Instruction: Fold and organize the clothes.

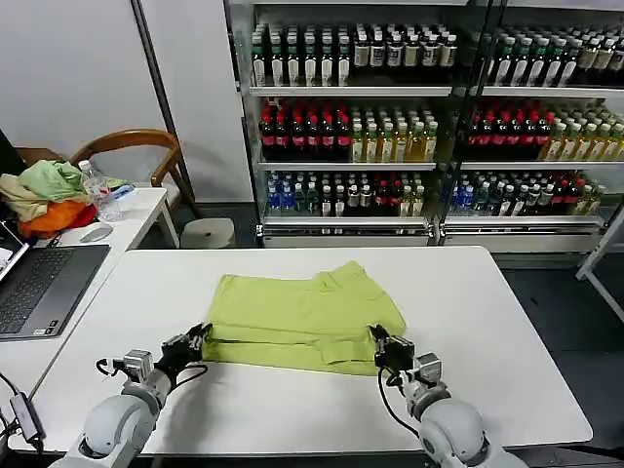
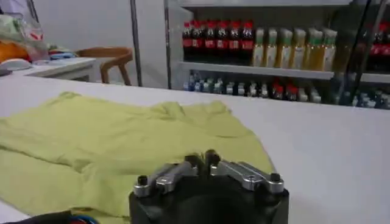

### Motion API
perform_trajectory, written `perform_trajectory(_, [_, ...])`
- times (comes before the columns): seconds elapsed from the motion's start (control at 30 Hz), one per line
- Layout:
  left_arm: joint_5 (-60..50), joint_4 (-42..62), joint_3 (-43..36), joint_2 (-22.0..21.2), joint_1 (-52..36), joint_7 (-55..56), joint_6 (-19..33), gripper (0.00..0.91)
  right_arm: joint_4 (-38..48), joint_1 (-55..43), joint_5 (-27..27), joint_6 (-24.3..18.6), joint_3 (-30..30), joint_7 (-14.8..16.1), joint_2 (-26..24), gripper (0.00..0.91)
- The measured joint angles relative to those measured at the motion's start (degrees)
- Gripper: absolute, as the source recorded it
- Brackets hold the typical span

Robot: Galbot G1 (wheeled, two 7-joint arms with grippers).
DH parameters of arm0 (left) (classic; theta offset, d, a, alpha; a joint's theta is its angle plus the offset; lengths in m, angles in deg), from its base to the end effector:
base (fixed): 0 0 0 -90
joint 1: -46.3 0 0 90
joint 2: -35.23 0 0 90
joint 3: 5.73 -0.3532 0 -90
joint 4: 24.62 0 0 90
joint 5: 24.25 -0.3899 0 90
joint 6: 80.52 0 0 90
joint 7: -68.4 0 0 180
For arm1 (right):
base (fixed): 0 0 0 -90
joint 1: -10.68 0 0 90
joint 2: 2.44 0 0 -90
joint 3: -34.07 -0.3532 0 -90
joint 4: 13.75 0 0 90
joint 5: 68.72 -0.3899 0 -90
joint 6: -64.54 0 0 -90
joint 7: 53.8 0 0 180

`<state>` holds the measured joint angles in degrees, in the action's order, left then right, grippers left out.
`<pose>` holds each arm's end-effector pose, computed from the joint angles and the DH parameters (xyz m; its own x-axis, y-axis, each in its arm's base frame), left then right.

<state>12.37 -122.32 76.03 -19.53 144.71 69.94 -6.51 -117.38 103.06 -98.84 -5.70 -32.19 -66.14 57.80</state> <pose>0.3377 0.1284 -0.3307 -0.9067 0.1693 0.3863 0.1632 0.9854 -0.0488 0.3340 0.0027 -0.3167 -0.8958 -0.2474 0.3693 -0.2686 0.9632 -0.0062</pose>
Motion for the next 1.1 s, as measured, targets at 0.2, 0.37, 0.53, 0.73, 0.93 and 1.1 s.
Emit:
perform_trajectory(0.2, [0.03,-0.73,1.18,0.63,0.93,0.34,1.90,0.907,-2.81,2.22,-1.21,0.61,-1.82,-0.76,-1.32,0.907])
perform_trajectory(0.37, [0.49,-4.24,2.14,1.00,3.72,2.15,0.57,0.907,-6.57,5.55,-1.26,0.94,-2.92,-2.39,-2.80,0.907])
perform_trajectory(0.53, [0.44,-6.38,2.04,0.61,5.52,4.25,-2.77,0.907,-8.71,9.00,-0.74,1.18,-3.82,-3.47,-3.69,0.907])
perform_trajectory(0.73, [0.03,-7.04,1.53,0.34,5.95,5.62,-5.43,0.907,-9.34,11.57,-0.60,1.24,-3.81,-4.35,-3.80,0.101])
perform_trajectory(0.93, [0.01,-6.92,1.52,0.29,5.91,6.55,-7.01,0.050,-9.77,13.06,-1.13,2.03,-3.57,-4.92,-3.86,0.000])
perform_trajectory(1.1, [0.01,-7.22,1.37,0.35,6.20,6.90,-8.02,0.050,-9.81,13.66,-1.50,2.29,-3.30,-5.25,-3.57,0.000])
